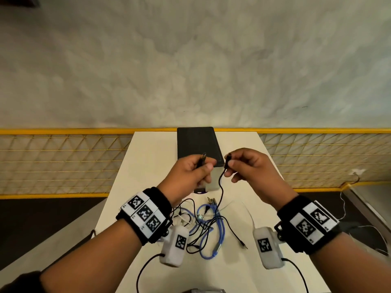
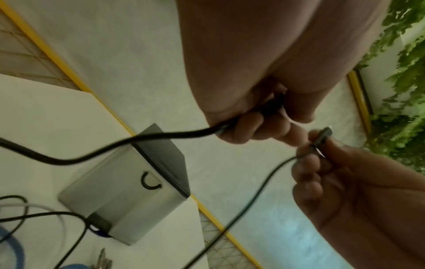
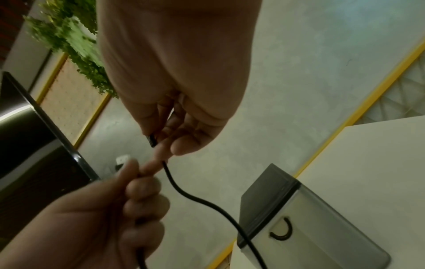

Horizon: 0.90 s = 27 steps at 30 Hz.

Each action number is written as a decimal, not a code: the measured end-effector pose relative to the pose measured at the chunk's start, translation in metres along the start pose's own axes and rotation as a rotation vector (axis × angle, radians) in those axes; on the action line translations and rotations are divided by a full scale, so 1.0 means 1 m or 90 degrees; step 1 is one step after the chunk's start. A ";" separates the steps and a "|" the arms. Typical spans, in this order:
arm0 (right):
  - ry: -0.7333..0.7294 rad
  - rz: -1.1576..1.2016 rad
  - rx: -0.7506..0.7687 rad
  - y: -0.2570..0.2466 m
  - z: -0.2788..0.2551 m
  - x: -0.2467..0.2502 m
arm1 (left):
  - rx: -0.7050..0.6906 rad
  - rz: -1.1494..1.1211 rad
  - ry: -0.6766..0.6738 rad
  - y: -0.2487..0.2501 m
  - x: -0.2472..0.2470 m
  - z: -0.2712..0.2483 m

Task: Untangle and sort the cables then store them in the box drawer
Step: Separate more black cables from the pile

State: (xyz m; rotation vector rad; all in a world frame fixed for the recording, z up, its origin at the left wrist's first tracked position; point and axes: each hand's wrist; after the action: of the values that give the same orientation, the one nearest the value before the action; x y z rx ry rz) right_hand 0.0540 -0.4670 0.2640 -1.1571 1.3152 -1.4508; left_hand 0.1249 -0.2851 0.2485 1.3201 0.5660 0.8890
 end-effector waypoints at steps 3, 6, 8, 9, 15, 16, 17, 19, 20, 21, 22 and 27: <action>0.014 -0.010 0.037 -0.005 0.004 -0.010 | -0.036 0.068 -0.044 0.004 -0.007 0.002; 0.034 -0.023 0.062 -0.006 0.007 -0.016 | -0.091 0.118 -0.062 0.005 -0.011 0.003; 0.048 -0.016 0.069 -0.006 0.008 -0.018 | -0.119 0.149 -0.058 0.004 -0.010 0.003; 0.054 -0.017 0.069 -0.005 0.008 -0.019 | -0.126 0.151 -0.055 0.002 -0.010 0.004; -0.070 0.058 -0.104 0.030 0.004 -0.023 | -0.093 -0.007 0.033 -0.001 -0.011 0.002; -0.110 0.057 -0.127 0.039 0.001 -0.025 | -0.088 -0.052 0.050 0.001 -0.010 0.002; -0.157 0.048 -0.145 0.048 -0.001 -0.029 | -0.084 -0.092 0.064 0.003 -0.008 0.003; -0.237 -0.006 -0.169 0.058 -0.007 -0.040 | -0.069 -0.155 0.088 0.008 -0.004 0.005; -0.249 -0.072 -0.173 0.064 -0.008 -0.044 | -0.066 -0.184 0.099 0.011 -0.001 0.006; -0.249 -0.130 -0.173 0.069 -0.008 -0.046 | -0.069 -0.213 0.116 0.015 0.005 0.007; -0.229 -0.182 -0.177 0.076 -0.007 -0.046 | -0.079 -0.244 0.140 0.021 0.013 0.008; -0.069 -0.351 -0.161 0.108 0.001 -0.013 | -0.185 -0.235 0.366 0.061 0.095 0.011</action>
State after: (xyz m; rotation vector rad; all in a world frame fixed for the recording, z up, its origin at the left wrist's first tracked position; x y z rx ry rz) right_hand 0.0577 -0.4648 0.1558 -1.8463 1.1780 -1.5967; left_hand 0.1732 -0.2129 0.3217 0.6558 1.0453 0.9944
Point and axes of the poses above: each hand's wrist, its own z-axis towards the middle knuckle, its own x-axis out of the back of the hand, y = z × x, and after that the axes turned 8 degrees about -x, right-handed
